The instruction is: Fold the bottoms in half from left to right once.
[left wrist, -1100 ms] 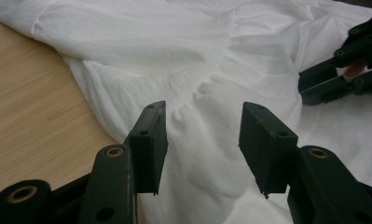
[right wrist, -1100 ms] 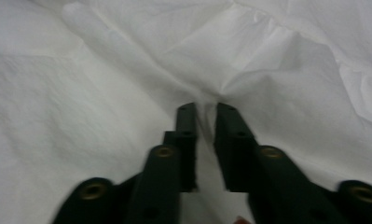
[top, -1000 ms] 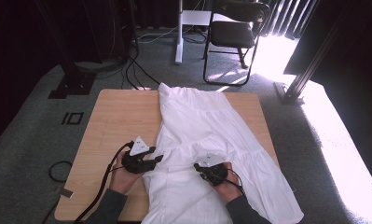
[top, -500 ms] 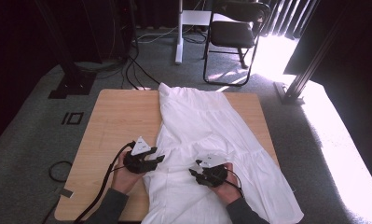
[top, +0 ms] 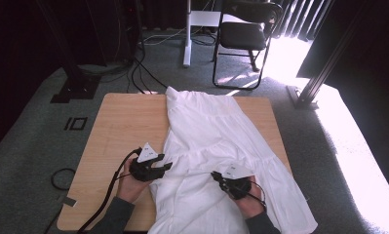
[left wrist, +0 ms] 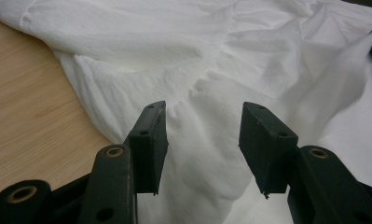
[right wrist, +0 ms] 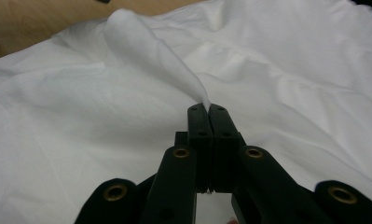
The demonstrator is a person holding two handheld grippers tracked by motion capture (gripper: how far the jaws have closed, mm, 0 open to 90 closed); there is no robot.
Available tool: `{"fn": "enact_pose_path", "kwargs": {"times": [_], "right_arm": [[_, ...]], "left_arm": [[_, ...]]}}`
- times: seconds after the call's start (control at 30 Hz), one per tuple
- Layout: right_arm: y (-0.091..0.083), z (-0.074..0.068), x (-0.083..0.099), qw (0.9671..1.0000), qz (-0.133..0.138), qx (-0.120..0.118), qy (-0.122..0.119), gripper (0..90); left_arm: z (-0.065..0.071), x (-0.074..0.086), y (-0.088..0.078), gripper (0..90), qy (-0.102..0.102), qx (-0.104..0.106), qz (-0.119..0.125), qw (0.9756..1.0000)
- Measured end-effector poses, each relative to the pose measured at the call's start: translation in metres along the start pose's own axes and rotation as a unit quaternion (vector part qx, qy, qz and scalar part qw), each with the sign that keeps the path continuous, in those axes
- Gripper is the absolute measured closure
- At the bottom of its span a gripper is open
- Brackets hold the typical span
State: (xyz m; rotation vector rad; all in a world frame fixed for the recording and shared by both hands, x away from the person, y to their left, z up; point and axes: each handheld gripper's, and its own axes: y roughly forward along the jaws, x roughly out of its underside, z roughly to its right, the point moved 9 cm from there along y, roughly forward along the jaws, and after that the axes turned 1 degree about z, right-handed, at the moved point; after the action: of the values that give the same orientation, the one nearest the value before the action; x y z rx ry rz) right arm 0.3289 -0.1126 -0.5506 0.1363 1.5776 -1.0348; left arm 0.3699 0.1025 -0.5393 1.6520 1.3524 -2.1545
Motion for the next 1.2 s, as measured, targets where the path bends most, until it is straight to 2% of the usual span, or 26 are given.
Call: {"fn": "enact_pose_path", "kwargs": {"times": [0.07,0.13,0.23,0.27,0.3,0.33,0.4,0.43,0.47,0.5,0.53,0.6,0.63,0.7,0.73,0.77,0.8,0.83,0.87,0.9,0.93,0.97,1.07,1.2], "right_arm": [[-0.006,0.004,0.001,1.0000,0.004,0.005,0.002,89.5],[-0.032,0.020,0.007,0.9994,0.016,0.025,0.016,89.4],[-0.056,0.037,0.016,0.9981,0.027,0.046,0.031,89.4],[-0.056,0.037,0.016,0.9981,0.027,0.046,0.031,89.4],[-0.066,0.044,0.020,0.9971,0.032,0.057,0.040,89.4],[-0.083,0.055,0.025,0.9949,0.041,0.076,0.052,89.5],[-0.103,0.066,0.029,0.9920,0.053,0.096,0.063,89.5],[-0.114,0.071,0.031,0.9904,0.058,0.107,0.066,89.5],[-0.114,0.071,0.031,0.9904,0.058,0.107,0.066,89.5],[-0.125,0.075,0.034,0.9889,0.062,0.116,0.069,89.5],[-0.144,0.082,0.039,0.9858,0.070,0.134,0.073,89.5],[-0.163,0.088,0.047,0.9825,0.078,0.150,0.079,89.5],[-0.171,0.090,0.052,0.9810,0.082,0.153,0.086,89.4],[-0.181,0.093,0.071,0.9805,0.073,0.147,0.107,88.0],[-0.182,0.093,0.078,0.9807,0.066,0.147,0.111,85.5],[-0.181,0.094,0.090,0.9808,0.052,0.143,0.122,77.9],[-0.180,0.095,0.098,0.9791,0.045,0.150,0.130,68.8],[-0.178,0.097,0.105,0.9768,0.038,0.158,0.140,64.6],[-0.178,0.097,0.105,0.9768,0.038,0.158,0.140,64.6],[-0.178,0.099,0.108,0.9753,0.034,0.162,0.146,61.6],[-0.175,0.104,0.111,0.9707,0.035,0.174,0.161,56.2],[-0.172,0.105,0.109,0.9701,0.038,0.171,0.168,55.8],[-0.155,0.108,0.102,0.9711,0.030,0.163,0.171,54.1],[-0.121,0.112,0.100,0.9727,0.003,0.147,0.179,54.7]], "left_arm": [[0.000,0.000,0.001,53.3,0.001,0.001,-0.002,1.0000],[0.002,0.001,0.003,53.3,0.003,0.003,-0.005,1.0000],[0.005,0.001,0.006,53.2,0.005,0.005,-0.008,0.9999],[0.005,0.001,0.006,53.3,0.005,0.005,-0.008,0.9999],[0.007,0.001,0.008,53.3,0.006,0.009,-0.008,0.9999],[0.008,0.001,0.009,53.2,0.007,0.009,-0.009,0.9999],[0.010,0.001,0.011,53.2,0.008,0.012,-0.011,0.9998],[0.010,0.001,0.011,53.2,0.009,0.012,-0.011,0.9998],[0.010,0.001,0.011,53.2,0.009,0.012,-0.011,0.9998],[0.011,0.001,0.012,53.2,0.010,0.013,-0.013,0.9998],[0.012,0.001,0.013,53.3,0.010,0.014,-0.013,0.9998],[0.012,0.002,0.013,53.2,0.010,0.014,-0.014,0.9998],[0.012,0.002,0.014,53.2,0.010,0.014,-0.015,0.9997],[0.013,0.002,0.014,53.2,0.009,0.015,-0.014,0.9997],[0.013,0.002,0.015,53.3,0.010,0.015,-0.014,0.9997],[0.014,0.002,0.015,53.2,0.011,0.014,-0.015,0.9997],[0.014,0.002,0.015,53.2,0.012,0.014,-0.016,0.9997],[0.013,0.002,0.015,53.2,0.012,0.014,-0.016,0.9997],[0.013,0.002,0.015,53.2,0.012,0.014,-0.016,0.9997],[0.013,0.002,0.015,53.2,0.013,0.013,-0.016,0.9997],[0.012,0.002,0.015,53.2,0.013,0.013,-0.016,0.9997],[0.013,0.002,0.015,53.3,0.013,0.014,-0.017,0.9997],[0.014,0.001,0.017,53.2,0.013,0.016,-0.017,0.9997],[0.015,0.003,0.018,52.9,0.015,0.016,-0.021,0.9995]]}}
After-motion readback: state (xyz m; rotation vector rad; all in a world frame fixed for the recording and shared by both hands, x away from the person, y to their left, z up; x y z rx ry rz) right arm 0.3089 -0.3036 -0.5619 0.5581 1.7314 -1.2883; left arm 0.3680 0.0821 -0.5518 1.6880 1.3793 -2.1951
